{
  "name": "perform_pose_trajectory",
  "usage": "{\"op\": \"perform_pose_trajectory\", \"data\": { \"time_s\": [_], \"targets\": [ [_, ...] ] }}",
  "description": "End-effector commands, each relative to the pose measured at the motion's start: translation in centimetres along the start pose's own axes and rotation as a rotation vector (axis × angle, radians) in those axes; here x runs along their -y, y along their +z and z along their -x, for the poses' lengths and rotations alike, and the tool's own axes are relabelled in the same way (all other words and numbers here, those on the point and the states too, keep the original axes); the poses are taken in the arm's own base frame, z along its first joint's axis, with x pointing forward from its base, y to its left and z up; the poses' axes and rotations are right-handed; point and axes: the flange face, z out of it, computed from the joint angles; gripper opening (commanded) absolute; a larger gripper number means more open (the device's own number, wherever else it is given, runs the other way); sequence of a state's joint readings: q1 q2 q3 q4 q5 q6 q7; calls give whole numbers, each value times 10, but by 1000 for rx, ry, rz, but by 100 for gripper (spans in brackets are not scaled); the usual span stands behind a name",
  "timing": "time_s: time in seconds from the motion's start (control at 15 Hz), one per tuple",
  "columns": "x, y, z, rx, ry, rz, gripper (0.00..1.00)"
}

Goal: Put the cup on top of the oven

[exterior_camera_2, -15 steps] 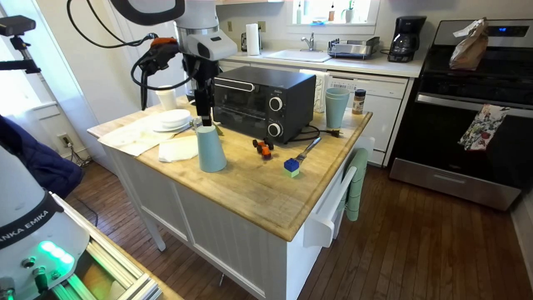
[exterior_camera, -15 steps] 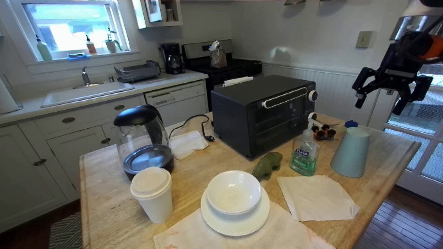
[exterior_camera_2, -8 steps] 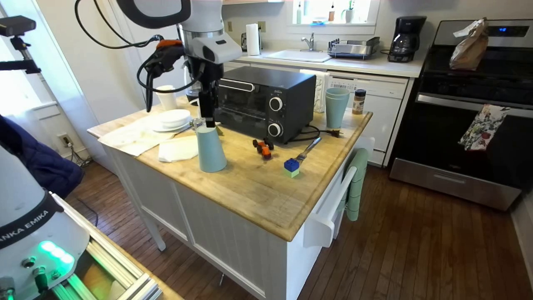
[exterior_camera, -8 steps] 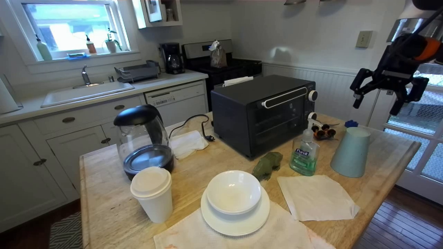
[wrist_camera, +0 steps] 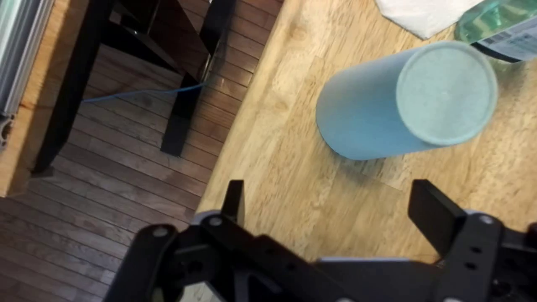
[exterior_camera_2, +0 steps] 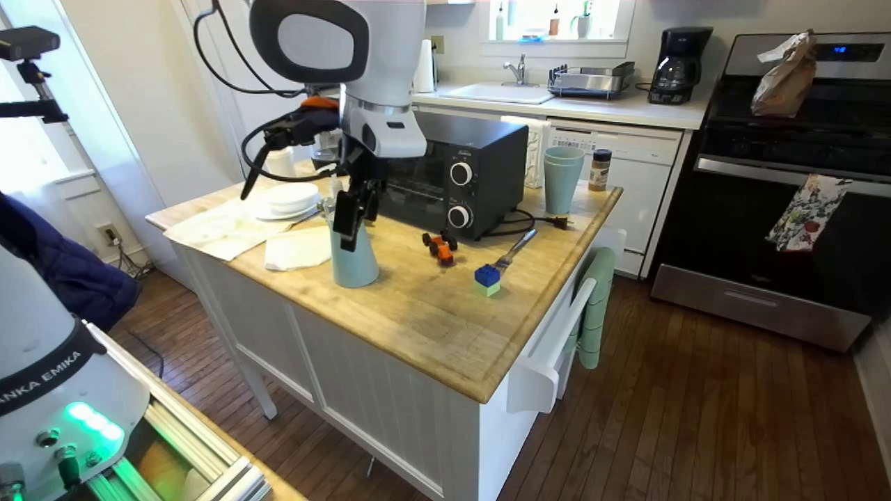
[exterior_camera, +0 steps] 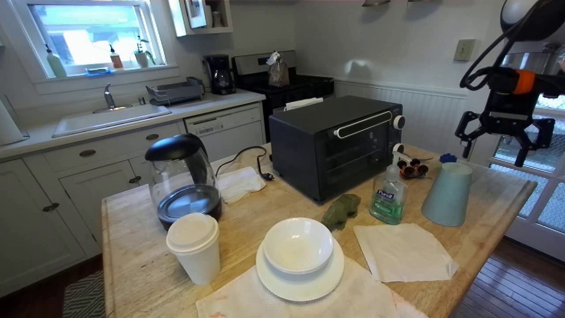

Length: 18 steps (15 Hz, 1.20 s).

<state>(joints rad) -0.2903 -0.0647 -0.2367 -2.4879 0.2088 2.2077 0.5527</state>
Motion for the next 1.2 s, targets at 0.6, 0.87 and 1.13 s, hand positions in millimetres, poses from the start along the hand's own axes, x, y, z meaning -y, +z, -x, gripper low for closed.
{"op": "perform_pose_trajectory", "data": {
  "time_s": [0.6, 0.87, 1.13],
  "targets": [
    [32, 37, -38, 326, 277, -63, 100],
    [37, 52, -36, 434, 302, -60, 100],
    [39, 67, -36, 501, 318, -38, 100]
  ]
}}
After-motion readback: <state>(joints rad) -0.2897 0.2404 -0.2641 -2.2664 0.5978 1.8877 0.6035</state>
